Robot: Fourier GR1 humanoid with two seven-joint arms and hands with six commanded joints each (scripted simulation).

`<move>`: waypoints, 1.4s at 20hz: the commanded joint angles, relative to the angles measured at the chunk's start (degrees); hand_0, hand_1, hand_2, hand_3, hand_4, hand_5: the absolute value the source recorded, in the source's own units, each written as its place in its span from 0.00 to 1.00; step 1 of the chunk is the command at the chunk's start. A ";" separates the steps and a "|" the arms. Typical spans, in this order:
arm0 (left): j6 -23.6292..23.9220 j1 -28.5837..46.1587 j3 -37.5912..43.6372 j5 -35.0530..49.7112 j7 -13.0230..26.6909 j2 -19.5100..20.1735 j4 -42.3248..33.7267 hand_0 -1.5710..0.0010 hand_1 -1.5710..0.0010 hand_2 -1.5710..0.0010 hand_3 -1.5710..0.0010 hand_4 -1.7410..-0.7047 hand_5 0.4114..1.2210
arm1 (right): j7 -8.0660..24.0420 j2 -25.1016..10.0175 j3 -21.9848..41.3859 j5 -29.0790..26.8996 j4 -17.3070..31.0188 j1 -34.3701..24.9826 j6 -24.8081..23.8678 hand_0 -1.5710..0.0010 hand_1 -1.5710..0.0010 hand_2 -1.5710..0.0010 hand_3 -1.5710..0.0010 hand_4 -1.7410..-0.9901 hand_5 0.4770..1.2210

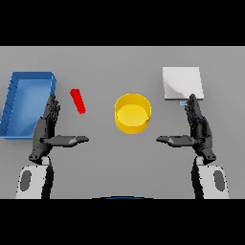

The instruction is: Pick up the red beaker and tilt it to pour out 1 green nut into yellow bowl. Pick up the yellow bowl and place it on the metallic measuring scale.

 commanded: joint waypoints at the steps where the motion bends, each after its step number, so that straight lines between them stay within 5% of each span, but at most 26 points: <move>1: 0.03 -0.04 0.06 0.06 0.02 0.05 0.02 1.00 1.00 1.00 1.00 0.52 0.30 | 0.03 -0.04 -0.05 -0.05 0.03 -0.04 -0.04 1.00 1.00 1.00 1.00 0.66 0.27; 6: -0.31 0.12 0.63 0.40 -0.28 0.56 0.74 1.00 1.00 1.00 1.00 0.52 0.30 | -0.26 -0.31 -0.48 -0.57 0.43 -0.30 0.30 1.00 1.00 1.00 1.00 0.66 0.27; 8: -1.00 3.03 -2.46 -3.96 -1.14 3.51 -3.86 1.00 1.00 1.00 1.00 0.52 0.29 | -7.08 -3.81 3.91 9.32 -3.86 4.21 -1.66 1.00 1.00 1.00 1.00 0.67 0.27; 9: -1.11 4.04 -3.62 -5.00 -0.50 3.71 -5.52 1.00 1.00 1.00 1.00 0.51 0.30 | -7.75 -4.42 5.00 11.78 -5.24 5.23 -2.33 1.00 1.00 1.00 1.00 0.67 0.27; 14: -1.51 4.28 -5.49 -6.70 3.56 4.47 -8.30 1.00 1.00 1.00 1.00 0.49 0.31 | -5.61 -4.90 6.49 13.55 -7.61 5.81 -1.93 1.00 1.00 1.00 1.00 0.66 0.27; 21: -2.28 -3.56 -4.39 -6.68 3.85 3.69 1.47 1.00 1.00 1.00 1.00 0.36 0.40 | -6.77 -4.45 5.96 10.48 -7.67 6.09 -0.05 1.00 1.00 1.00 1.00 0.59 0.27; 28: -0.28 -12.50 -1.24 -8.03 0.19 3.16 15.62 1.00 1.00 1.00 1.00 0.38 0.38 | -5.26 -4.15 5.39 9.96 -8.47 6.12 -0.57 1.00 1.00 1.00 1.00 0.54 0.28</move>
